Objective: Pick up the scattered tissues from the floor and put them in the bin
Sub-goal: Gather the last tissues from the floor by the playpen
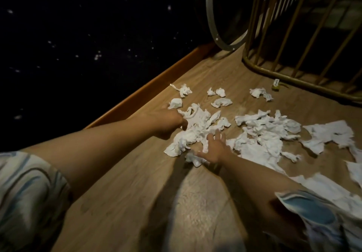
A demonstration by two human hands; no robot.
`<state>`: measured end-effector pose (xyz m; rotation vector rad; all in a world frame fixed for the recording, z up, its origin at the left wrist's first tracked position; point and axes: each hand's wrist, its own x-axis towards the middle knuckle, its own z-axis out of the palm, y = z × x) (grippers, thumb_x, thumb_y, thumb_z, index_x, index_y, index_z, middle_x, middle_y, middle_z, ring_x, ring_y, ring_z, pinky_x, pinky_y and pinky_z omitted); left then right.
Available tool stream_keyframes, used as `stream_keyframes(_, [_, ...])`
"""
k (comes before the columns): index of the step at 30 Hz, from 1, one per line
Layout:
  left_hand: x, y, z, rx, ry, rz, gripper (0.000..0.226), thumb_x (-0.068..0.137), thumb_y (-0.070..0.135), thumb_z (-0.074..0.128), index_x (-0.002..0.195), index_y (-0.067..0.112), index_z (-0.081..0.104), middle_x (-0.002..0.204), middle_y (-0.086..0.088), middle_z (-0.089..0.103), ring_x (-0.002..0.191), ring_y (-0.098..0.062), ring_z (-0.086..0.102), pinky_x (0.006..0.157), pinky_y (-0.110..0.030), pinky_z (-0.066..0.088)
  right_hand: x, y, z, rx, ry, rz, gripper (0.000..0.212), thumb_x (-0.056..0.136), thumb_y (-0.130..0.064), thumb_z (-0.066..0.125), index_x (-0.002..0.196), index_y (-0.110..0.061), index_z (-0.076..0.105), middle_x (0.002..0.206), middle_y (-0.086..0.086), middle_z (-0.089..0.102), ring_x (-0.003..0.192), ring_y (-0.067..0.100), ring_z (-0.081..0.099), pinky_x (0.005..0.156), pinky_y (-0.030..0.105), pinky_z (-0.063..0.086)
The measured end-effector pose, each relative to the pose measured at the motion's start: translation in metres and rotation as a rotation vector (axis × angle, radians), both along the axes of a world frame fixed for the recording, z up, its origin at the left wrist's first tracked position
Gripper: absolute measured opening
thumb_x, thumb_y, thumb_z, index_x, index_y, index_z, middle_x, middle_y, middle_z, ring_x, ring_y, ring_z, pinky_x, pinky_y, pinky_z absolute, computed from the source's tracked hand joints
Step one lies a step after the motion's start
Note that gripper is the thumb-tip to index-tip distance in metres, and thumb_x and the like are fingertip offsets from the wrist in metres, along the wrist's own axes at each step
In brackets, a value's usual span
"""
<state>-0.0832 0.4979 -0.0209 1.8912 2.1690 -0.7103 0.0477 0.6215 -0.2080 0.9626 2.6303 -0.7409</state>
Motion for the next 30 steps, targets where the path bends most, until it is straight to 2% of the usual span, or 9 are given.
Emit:
stream_keyframes(5, [-0.015, 0.002, -0.044, 0.087, -0.147, 0.088, 0.055, 0.083, -0.002, 0.06, 0.132, 0.021, 0.051, 0.138, -0.005, 0.048, 0.127, -0.023, 0.043, 0.104, -0.038, 0.041, -0.014, -0.013, -0.013, -0.098, -0.101, -0.064, 0.129, 0.058, -0.093, 0.048, 0.153, -0.021, -0.001, 0.16, 0.013, -0.019, 0.144, 0.043, -0.018, 0.118, 0.058, 0.006])
stream_keyframes(9, [-0.031, 0.007, -0.112, 0.046, -0.249, 0.169, 0.06, 0.081, 0.01, 0.069, 0.135, 0.023, 0.047, 0.151, -0.008, 0.035, 0.134, -0.026, 0.038, 0.108, -0.038, 0.039, -0.014, -0.029, -0.026, -0.161, -0.112, -0.123, 0.124, 0.06, -0.087, 0.054, 0.153, -0.025, 0.003, 0.161, 0.011, -0.013, 0.146, 0.04, -0.014, 0.114, 0.063, 0.0])
stream_keyframes(12, [-0.034, 0.007, -0.155, -0.042, -0.266, 0.095, 0.071, 0.087, 0.013, 0.064, 0.148, 0.023, 0.03, 0.163, -0.006, 0.006, 0.149, -0.029, 0.011, 0.117, -0.04, 0.027, -0.007, -0.043, -0.034, 0.024, -0.003, -0.119, 0.098, 0.07, -0.073, 0.059, 0.147, -0.022, 0.024, 0.154, 0.012, 0.017, 0.143, 0.038, 0.012, 0.113, 0.057, 0.011])
stream_keyframes(16, [-0.048, 0.002, -0.2, 0.014, -0.297, 0.067, 0.078, 0.088, 0.013, 0.058, 0.152, 0.025, 0.017, 0.163, -0.003, 0.0, 0.15, -0.025, -0.007, 0.122, -0.042, 0.01, 0.0, -0.047, -0.044, 0.168, 0.145, -0.059, 0.048, 0.084, -0.041, 0.059, 0.125, -0.019, 0.048, 0.13, 0.007, 0.042, 0.123, 0.027, 0.035, 0.105, 0.039, 0.032])
stream_keyframes(19, [-0.053, -0.018, -0.219, 0.148, -0.427, 0.141, 0.062, 0.089, 0.021, 0.053, 0.147, 0.026, 0.032, 0.16, -0.004, 0.022, 0.149, -0.027, 0.013, 0.12, -0.043, 0.02, 0.004, -0.05, -0.043, 0.075, 0.27, -0.094, 0.031, 0.086, -0.022, 0.057, 0.117, -0.021, 0.052, 0.119, 0.002, 0.049, 0.115, 0.02, 0.042, 0.099, 0.031, 0.035])
stream_keyframes(22, [-0.05, -0.051, -0.236, 0.436, -0.534, 0.205, 0.039, 0.092, 0.021, 0.051, 0.131, 0.022, 0.052, 0.139, -0.005, 0.049, 0.129, -0.026, 0.043, 0.107, -0.031, 0.034, 0.008, -0.065, -0.036, -0.149, 0.401, -0.121, 0.037, 0.083, -0.014, 0.059, 0.117, -0.024, 0.047, 0.111, -0.003, 0.053, 0.105, 0.013, 0.049, 0.087, 0.023, 0.037])
stream_keyframes(24, [-0.048, -0.074, -0.243, 0.503, -0.545, 0.276, 0.043, 0.09, 0.017, 0.055, 0.133, 0.023, 0.051, 0.131, -0.002, 0.051, 0.122, -0.022, 0.046, 0.1, -0.029, 0.037, 0.008, -0.077, -0.033, -0.309, 0.441, -0.17, 0.044, 0.081, -0.013, 0.061, 0.12, -0.024, 0.046, 0.105, -0.006, 0.058, 0.096, 0.008, 0.054, 0.081, 0.016, 0.04])
stream_keyframes(27, [-0.051, -0.105, -0.244, 0.498, -0.584, 0.424, 0.05, 0.091, 0.018, 0.056, 0.139, 0.021, 0.047, 0.13, -0.003, 0.053, 0.12, -0.023, 0.048, 0.095, -0.024, 0.035, 0.001, -0.093, -0.031, -0.453, 0.488, -0.39, 0.033, 0.079, -0.006, 0.059, 0.109, -0.021, 0.057, 0.093, -0.006, 0.064, 0.083, 0.008, 0.06, 0.067, 0.004, 0.042])
stream_keyframes(30, [-0.063, -0.13, -0.243, 0.514, -0.677, 0.62, 0.044, 0.088, 0.05, 0.045, 0.126, 0.029, 0.056, 0.123, 0.005, 0.064, 0.113, -0.017, 0.061, 0.093, -0.024, 0.044, -0.008, -0.095, -0.029, -0.533, 0.491, -0.622, 0.029, 0.078, 0.0, 0.054, 0.097, -0.017, 0.068, 0.094, 0.004, 0.07, 0.087, 0.019, 0.064, 0.071, 0.019, 0.05])
